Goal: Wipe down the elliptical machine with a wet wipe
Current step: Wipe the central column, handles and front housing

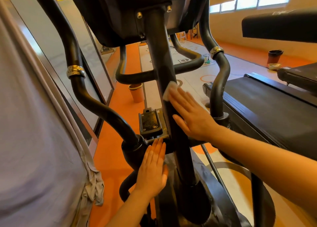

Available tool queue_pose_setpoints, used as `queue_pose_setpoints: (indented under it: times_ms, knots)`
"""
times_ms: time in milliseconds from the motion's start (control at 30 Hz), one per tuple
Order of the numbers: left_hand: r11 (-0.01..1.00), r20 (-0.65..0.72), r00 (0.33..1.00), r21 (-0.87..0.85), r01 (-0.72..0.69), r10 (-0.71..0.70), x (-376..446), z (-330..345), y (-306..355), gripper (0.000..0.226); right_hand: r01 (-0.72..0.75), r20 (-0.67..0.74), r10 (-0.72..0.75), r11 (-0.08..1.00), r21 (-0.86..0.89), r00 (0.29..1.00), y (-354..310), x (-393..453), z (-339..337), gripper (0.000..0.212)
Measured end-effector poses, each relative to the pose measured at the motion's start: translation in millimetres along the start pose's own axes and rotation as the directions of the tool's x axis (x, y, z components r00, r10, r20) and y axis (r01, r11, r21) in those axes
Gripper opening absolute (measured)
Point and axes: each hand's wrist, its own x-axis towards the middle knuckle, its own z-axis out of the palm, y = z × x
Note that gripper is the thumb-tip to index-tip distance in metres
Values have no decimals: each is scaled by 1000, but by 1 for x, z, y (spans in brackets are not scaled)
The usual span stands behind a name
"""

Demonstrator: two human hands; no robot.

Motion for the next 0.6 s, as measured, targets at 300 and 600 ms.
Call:
queue_pose_setpoints:
  times_ms: [300, 600]
  knots:
    - [1000, -39, 999, 1, -23, 23, -2, -4, 3, 72, -293, -43, 345, 850, 437, 938, -44, -14, 16, 68]
    - [997, 7, 999, 64, 48, -48, -1, -3, 9, 72, -418, 122, 407, 798, 434, 905, -59, -103, 35, 64]
